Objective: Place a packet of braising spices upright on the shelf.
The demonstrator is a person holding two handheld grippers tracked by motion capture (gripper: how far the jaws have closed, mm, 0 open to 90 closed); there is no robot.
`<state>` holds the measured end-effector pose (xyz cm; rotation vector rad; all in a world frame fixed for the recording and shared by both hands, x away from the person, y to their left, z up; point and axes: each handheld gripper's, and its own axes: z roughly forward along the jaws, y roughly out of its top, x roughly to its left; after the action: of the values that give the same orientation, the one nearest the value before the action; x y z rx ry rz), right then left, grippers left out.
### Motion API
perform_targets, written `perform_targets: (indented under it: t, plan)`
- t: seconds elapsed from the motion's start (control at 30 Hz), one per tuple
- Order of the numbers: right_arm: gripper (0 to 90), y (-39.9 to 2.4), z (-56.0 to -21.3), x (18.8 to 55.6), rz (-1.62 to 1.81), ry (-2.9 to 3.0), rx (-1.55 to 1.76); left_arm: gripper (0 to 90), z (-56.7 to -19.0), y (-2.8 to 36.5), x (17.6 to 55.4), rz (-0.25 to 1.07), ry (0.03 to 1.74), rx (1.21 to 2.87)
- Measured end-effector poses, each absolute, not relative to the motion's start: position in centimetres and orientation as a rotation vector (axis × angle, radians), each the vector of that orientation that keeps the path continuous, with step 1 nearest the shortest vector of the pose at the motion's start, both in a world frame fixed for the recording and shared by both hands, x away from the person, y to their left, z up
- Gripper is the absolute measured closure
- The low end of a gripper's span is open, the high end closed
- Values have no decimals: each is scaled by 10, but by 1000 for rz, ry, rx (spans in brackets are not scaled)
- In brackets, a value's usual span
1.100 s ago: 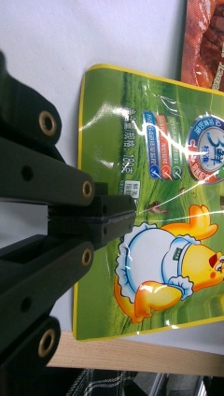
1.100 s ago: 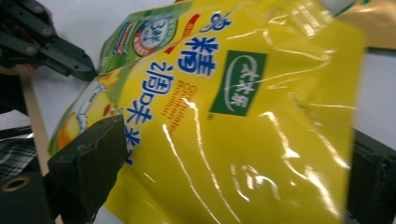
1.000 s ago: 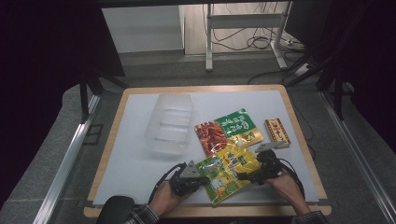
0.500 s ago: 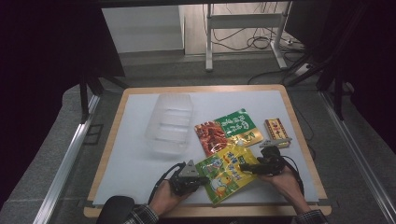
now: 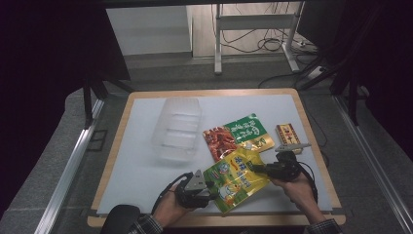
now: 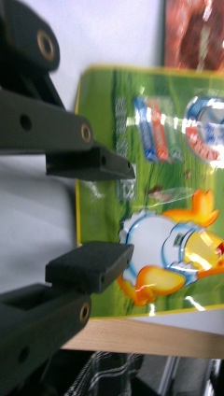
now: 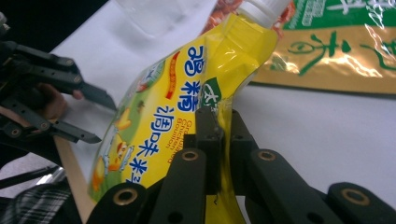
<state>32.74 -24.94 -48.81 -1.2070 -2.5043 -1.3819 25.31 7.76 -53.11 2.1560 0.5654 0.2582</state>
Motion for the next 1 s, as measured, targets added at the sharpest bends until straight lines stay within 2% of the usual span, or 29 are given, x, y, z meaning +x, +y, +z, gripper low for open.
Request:
perform_targets:
  t: [0.23,0.37,1.0]
  plan:
    - [870,-247,-476,326,-1436,-2478,-1150,282,-525,93,254,292,636,2087]
    - [870,-245,-471,326,-1461,-2474,-1120,208,-524,95,253,306,634,2088]
    - [876,-233,-432,327,-1591,-2433,-1021,115,-522,105,250,359,667,2080]
